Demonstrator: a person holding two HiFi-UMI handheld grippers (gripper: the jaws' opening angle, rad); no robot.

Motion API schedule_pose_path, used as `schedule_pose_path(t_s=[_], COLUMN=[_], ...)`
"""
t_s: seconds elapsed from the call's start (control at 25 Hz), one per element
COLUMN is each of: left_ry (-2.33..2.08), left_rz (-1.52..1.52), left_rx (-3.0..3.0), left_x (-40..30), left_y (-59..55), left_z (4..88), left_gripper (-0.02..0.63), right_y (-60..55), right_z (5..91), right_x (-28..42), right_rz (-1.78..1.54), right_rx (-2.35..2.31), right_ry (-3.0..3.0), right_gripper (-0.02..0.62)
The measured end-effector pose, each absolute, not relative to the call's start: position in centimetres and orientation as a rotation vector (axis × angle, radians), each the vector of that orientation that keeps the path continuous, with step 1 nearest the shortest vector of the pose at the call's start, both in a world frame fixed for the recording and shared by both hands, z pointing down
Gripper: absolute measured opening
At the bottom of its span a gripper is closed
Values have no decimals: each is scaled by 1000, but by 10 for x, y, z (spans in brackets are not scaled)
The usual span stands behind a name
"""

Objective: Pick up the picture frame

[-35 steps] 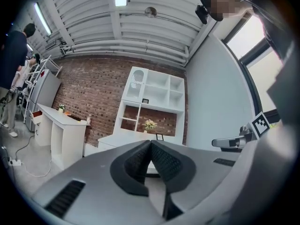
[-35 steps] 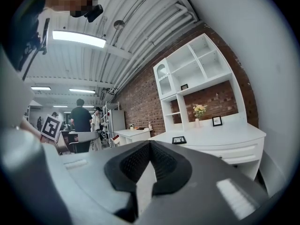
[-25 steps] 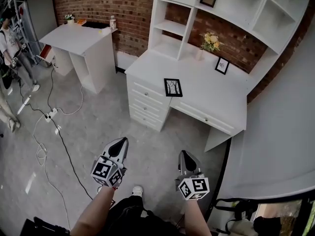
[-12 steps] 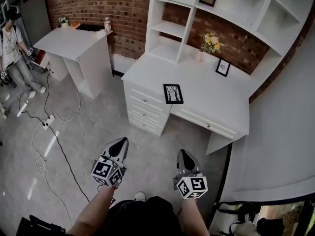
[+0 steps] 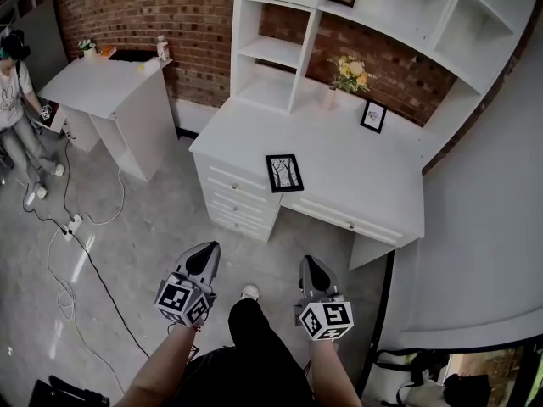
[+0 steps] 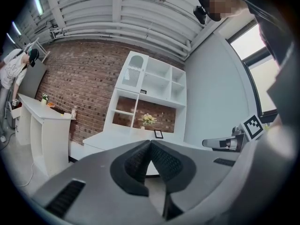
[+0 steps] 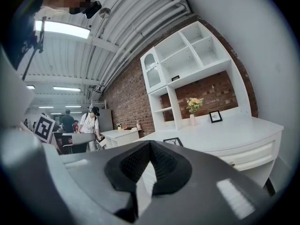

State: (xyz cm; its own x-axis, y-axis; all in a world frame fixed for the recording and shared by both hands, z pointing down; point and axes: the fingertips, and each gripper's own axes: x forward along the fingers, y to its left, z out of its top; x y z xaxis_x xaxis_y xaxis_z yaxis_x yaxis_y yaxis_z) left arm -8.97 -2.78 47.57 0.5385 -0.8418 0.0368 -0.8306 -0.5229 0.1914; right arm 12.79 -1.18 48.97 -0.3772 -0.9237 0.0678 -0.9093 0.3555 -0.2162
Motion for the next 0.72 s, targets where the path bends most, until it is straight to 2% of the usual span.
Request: schedule_pose_path(t_s=[0.72], left_ry=[-1352], left_rz=[-42], left_rx=[2576], left_x=[-86], left_y=[-155], left_z=[502], left_gripper=[5], right_y=[-134], right_z=[529], right_x=[106], right_rz=[-456], right_rx=[-1735], right_ry=[2574], right_gripper=[3])
